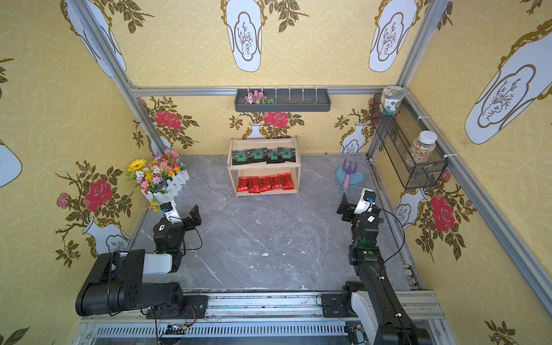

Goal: Place the tea bags on the shelf by color
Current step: Reset both arms

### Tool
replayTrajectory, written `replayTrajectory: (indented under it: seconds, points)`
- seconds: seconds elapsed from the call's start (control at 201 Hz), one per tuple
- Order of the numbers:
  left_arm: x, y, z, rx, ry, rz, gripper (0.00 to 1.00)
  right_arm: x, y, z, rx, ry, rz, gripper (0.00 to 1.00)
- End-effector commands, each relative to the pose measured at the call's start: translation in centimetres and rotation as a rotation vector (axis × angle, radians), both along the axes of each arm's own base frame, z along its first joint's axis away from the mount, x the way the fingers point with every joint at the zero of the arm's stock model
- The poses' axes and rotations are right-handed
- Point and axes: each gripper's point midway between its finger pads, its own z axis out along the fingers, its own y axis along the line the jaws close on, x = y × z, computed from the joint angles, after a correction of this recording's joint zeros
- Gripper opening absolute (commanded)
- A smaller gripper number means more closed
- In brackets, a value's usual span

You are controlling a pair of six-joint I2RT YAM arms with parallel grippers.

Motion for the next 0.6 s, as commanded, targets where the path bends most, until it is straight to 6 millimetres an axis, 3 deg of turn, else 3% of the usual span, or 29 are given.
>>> replayTrajectory:
  seconds: [0.0, 0.149, 0.209, 0.388, 0.593]
  points:
    - [0.2, -0.1, 0.7, -0.003, -0.028, -0.013, 1.00, -0.1, 1.3, -3.4, 0.041, 0.099, 0.068, 0.98]
    - [0.2, -0.1, 0.8, -0.003, -0.032, -0.013, 1.00, -0.7, 1.9, -7.5, -0.120, 0.114, -0.019, 0.97]
    - [0.1, -0.2, 0.7, -0.004, -0.030, -0.013, 1.00, -0.4, 2.8, -7.5, -0.174, 0.082, -0.015, 0.97]
    - [0.1, -0.2, 0.8, -0.005, -0.034, -0.014, 1.00, 0.4, 1.6, -9.2, -0.085, 0.087, -0.036, 0.97]
    - [0.0, -0.2, 0.9, -0.005, -0.036, -0.016, 1.00, 2.1, 2.1, -11.4, -0.082, 0.169, 0.005, 0.97]
